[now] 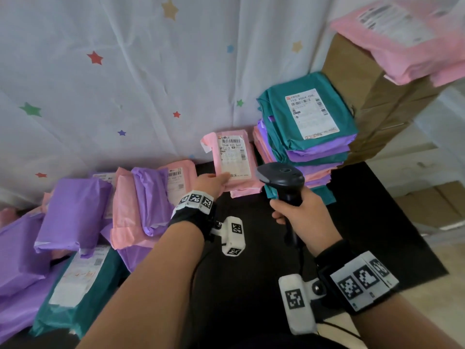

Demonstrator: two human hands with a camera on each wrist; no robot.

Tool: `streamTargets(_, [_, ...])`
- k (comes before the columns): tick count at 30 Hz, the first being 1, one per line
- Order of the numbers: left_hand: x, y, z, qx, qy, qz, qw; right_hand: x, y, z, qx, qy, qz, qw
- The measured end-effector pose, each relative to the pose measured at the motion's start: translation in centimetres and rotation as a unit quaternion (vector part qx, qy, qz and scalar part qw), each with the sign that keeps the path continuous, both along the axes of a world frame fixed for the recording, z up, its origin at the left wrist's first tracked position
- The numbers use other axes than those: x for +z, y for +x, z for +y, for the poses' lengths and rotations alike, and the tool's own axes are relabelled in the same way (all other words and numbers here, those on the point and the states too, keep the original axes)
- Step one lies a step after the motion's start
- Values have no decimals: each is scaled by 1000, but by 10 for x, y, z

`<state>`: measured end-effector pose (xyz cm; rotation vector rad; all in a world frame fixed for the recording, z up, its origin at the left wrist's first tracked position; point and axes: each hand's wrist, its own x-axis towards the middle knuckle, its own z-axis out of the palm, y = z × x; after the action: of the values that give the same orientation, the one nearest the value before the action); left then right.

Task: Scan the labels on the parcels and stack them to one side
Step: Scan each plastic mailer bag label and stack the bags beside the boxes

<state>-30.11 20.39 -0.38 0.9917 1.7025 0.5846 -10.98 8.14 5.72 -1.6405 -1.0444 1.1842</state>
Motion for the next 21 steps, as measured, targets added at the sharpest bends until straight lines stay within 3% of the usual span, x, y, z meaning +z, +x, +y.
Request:
streamTargets(4, [0, 26, 16, -83, 3, 116, 990, -4, 12, 6, 6, -3, -9, 1000])
streamTargets(11, [-9, 49, 27, -125, 21, 165, 978, -7, 24, 14, 22, 4, -27, 999])
streamTargets(16, [-6, 40, 10, -77, 55, 151, 984, -7, 17, 14, 21, 5, -15, 1000])
streamTargets(21, [12, 0, -43, 25, 133, 126, 983, -7, -10, 13, 41, 9, -2, 999])
